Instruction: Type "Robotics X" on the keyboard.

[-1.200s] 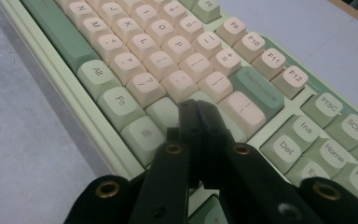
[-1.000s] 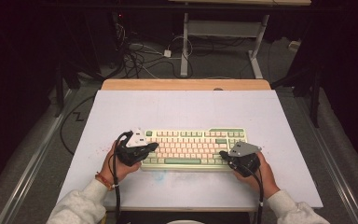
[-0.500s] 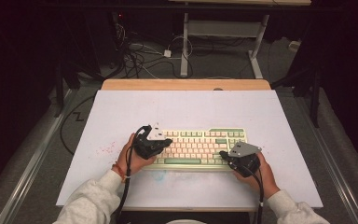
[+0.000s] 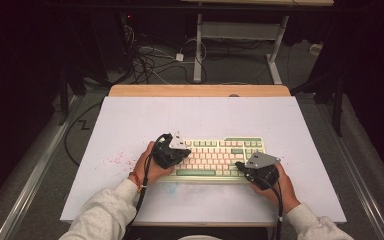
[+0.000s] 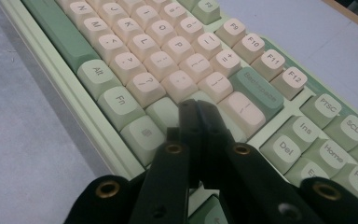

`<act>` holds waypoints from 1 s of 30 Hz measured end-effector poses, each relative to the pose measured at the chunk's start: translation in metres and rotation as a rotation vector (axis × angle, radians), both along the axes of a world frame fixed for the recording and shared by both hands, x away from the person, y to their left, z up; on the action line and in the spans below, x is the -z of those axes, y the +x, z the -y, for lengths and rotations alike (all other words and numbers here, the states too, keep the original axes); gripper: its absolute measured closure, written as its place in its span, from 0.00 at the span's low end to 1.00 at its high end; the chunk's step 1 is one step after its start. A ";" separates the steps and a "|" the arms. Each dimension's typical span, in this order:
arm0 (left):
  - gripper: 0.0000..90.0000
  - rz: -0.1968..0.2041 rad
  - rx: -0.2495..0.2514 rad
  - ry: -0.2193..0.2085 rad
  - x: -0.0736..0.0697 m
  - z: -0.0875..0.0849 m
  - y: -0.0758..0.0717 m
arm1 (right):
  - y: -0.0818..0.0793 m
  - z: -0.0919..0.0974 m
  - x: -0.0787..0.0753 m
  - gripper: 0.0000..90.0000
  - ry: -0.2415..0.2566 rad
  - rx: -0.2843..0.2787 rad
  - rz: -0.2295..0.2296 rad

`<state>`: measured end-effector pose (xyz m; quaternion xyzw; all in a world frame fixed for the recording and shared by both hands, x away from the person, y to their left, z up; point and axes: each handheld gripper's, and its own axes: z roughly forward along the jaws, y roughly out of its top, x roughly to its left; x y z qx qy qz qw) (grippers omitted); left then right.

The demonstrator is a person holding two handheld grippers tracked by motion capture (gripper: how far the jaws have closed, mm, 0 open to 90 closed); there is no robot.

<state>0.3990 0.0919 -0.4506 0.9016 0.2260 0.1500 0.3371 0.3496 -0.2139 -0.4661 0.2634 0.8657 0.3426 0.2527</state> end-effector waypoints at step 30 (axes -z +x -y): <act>0.46 0.261 -0.065 -0.089 -0.025 -0.060 -0.041 | -0.007 0.010 -0.025 1.00 0.067 0.009 0.041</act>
